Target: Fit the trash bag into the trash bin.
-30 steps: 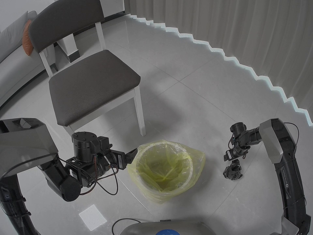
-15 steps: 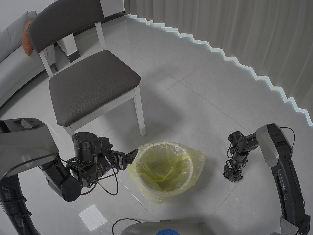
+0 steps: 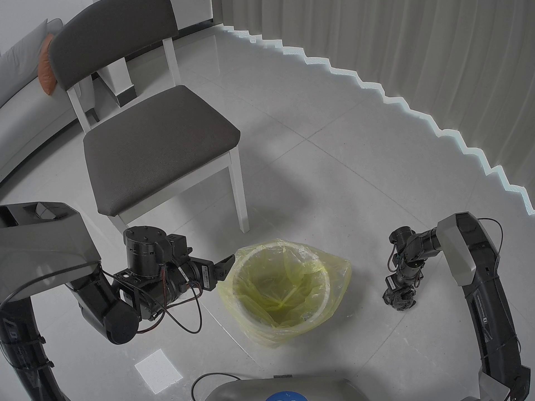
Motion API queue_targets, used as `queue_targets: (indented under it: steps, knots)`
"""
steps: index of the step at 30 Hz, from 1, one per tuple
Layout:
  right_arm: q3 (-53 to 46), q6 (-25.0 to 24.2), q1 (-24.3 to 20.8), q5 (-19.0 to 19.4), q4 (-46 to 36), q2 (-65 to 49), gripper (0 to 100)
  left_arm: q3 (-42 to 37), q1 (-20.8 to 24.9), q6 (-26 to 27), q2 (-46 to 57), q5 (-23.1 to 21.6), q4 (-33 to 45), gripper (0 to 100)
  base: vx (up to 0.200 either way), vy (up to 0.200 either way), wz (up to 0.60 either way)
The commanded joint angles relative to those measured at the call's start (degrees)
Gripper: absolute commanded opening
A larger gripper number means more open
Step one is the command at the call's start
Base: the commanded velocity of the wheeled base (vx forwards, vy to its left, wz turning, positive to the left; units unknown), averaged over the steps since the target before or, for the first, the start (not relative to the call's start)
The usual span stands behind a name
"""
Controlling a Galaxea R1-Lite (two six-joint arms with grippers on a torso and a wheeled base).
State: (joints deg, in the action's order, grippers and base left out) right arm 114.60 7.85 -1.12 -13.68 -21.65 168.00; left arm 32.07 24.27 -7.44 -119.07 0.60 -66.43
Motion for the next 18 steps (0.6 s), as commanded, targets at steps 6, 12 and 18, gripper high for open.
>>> queue_targets:
  steps: [6,12,18]
  knots:
    - [0.0,-0.9,-0.4,-0.2,-0.7,-1.5,0,-0.2,-0.1,0.0,0.0,0.0,-0.6,100,0.0,0.0,0.0]
    - [-0.7,-1.1,-1.5,0.3,-0.5,-7.8,0,-0.2,0.1,0.1,0.4,0.1,-1.0,100,0.0,0.0,0.0]
    - [-7.2,-1.1,-1.7,0.5,0.0,-13.9,0,-0.9,0.4,0.2,3.5,1.4,-1.4,100,0.0,0.0,0.0]
